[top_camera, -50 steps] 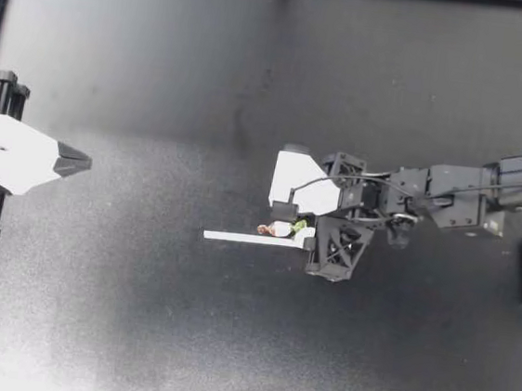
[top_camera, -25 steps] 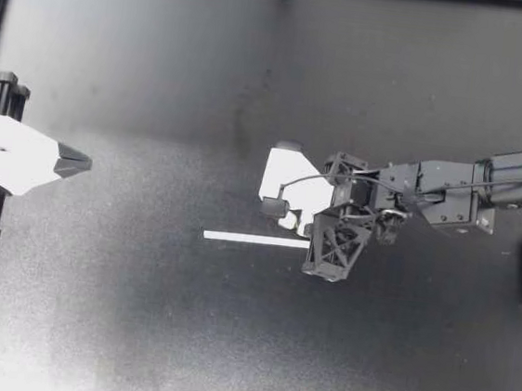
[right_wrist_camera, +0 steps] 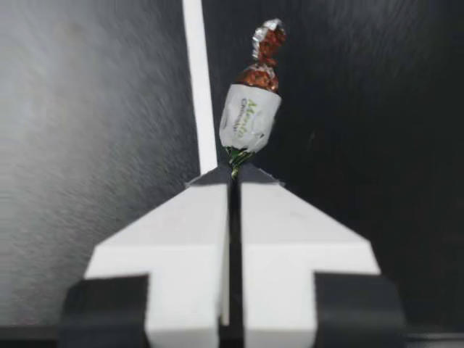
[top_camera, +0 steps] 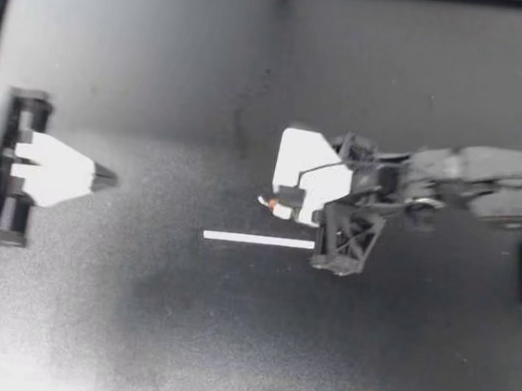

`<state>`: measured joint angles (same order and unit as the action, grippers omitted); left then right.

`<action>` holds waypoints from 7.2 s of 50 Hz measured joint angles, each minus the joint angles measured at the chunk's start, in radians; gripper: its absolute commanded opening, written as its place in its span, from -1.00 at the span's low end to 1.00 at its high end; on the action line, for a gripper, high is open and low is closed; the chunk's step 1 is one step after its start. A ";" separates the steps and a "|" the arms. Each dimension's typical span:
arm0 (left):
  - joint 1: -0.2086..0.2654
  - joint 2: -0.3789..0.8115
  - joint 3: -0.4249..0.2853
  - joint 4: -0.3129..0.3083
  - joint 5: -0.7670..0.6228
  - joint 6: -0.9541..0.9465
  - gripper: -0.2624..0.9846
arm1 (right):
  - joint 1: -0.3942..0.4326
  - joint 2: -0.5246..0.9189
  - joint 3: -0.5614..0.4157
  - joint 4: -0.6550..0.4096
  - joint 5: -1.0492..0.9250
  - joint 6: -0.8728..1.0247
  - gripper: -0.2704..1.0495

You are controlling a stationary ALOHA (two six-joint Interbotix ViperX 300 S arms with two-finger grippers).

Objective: Pick up the candy and unwrap it.

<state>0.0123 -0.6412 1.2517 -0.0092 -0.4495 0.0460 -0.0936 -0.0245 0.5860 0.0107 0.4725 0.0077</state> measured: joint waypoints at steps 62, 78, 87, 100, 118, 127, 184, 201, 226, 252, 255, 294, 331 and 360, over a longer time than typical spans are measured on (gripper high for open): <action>0.000 0.460 -0.278 0.003 -0.138 0.083 0.20 | 0.057 -0.080 -0.095 0.000 -0.025 -0.064 -0.81; -0.002 0.465 -0.284 0.005 -0.138 0.083 -0.53 | 0.058 -0.080 -0.097 0.000 -0.025 -0.064 -0.81; 0.000 0.465 -0.285 0.005 -0.158 0.083 -0.82 | 0.058 -0.075 -0.097 0.000 -0.025 -0.064 -0.81; 0.000 0.465 -0.272 0.005 -0.196 0.074 -0.83 | 0.058 -0.067 -0.095 -0.002 -0.029 -0.055 -0.81; -0.002 0.443 -0.232 -0.008 -0.210 0.061 -0.83 | 0.058 -0.118 -0.032 0.006 -0.048 -0.006 -0.81; -0.002 0.442 -0.230 -0.009 -0.210 0.057 -0.83 | 0.058 -0.129 -0.018 0.008 -0.069 0.002 -0.81; 0.000 0.471 -0.239 -0.044 -0.212 -0.031 -0.83 | 0.058 -0.112 0.035 0.005 -0.304 -0.005 0.18; 0.000 0.471 -0.239 -0.037 -0.215 -0.040 -0.83 | 0.060 -0.146 0.133 0.006 -0.583 0.048 0.18; 0.000 0.471 -0.239 0.003 -0.273 0.043 -0.83 | 0.060 -0.084 0.137 0.006 -0.684 0.150 0.16; 0.000 0.472 -0.239 0.006 -0.273 0.055 -0.83 | 0.058 -0.071 0.130 -0.025 -0.684 0.155 -0.77; 0.000 0.472 -0.239 0.005 -0.275 0.060 -0.83 | 0.060 -0.071 0.129 -0.025 -0.684 0.155 -0.83; 0.000 0.488 -0.249 -0.049 -0.118 -0.115 0.37 | 0.028 -0.058 0.098 -0.026 -0.627 0.064 -0.85; 0.031 0.566 -0.337 -0.051 -0.109 -0.213 0.36 | 0.012 -0.023 0.063 -0.026 -0.569 0.029 -0.85; 0.094 0.623 -0.310 -0.097 -0.130 -0.195 0.34 | 0.031 -0.081 0.103 -0.023 -0.558 0.043 -0.85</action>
<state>0.1058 -0.0184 0.9419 -0.1058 -0.5798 -0.1488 -0.0629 -0.1058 0.6888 -0.0123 -0.0859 0.0506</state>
